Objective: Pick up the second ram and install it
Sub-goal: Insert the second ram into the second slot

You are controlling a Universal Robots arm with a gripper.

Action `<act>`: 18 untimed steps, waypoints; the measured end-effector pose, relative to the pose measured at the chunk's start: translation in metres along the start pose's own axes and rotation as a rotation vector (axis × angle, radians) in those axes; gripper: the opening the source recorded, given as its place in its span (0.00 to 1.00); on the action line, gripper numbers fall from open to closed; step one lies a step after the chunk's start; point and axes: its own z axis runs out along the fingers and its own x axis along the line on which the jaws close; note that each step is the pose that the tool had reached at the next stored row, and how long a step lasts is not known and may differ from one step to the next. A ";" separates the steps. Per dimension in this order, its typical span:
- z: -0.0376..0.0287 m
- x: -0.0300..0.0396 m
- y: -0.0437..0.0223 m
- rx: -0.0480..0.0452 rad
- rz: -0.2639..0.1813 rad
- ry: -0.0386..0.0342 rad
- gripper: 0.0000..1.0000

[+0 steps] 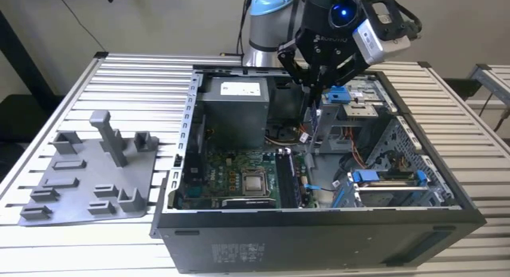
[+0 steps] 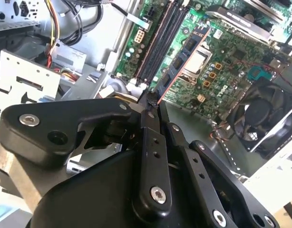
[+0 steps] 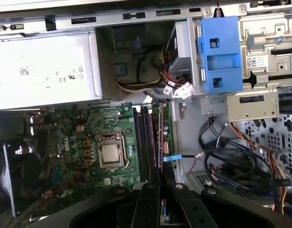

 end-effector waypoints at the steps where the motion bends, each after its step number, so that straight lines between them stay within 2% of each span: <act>1: 0.0008 0.0000 0.0000 0.0008 -0.004 0.0011 0.14; 5: 0.0034 0.0001 0.0000 0.0070 -0.022 0.0077 0.14; 9: 0.0045 0.0001 -0.0001 0.0204 -0.053 0.0244 0.14; 10: 0.0055 0.0002 -0.0001 0.0214 -0.053 0.0268 0.14; 15: 0.0129 0.0004 -0.0002 0.0216 -0.053 0.0272 0.14; 18: 0.0132 0.0004 -0.0002 0.0219 -0.053 0.0272 0.14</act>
